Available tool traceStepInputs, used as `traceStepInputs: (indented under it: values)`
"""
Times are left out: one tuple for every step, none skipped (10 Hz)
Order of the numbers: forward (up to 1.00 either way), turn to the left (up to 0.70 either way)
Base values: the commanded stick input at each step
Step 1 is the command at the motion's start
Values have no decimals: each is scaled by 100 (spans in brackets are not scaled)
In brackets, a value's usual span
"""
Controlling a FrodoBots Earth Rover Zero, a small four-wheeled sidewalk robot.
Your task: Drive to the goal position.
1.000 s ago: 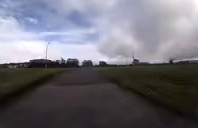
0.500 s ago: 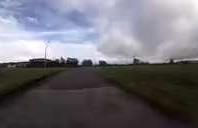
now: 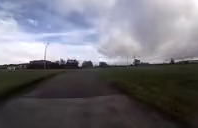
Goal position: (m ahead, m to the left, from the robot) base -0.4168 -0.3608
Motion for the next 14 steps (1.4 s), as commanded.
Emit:
traceStepInputs:
  values:
    - [100,0]
    - [100,0]
    - [100,0]
    - [100,0]
    - [100,0]
    - [100,0]
    - [100,0]
    - [100,0]
    - [100,0]
    - [100,0]
    - [100,5]
    - [100,15]
    - [100,35]
    - [100,21]
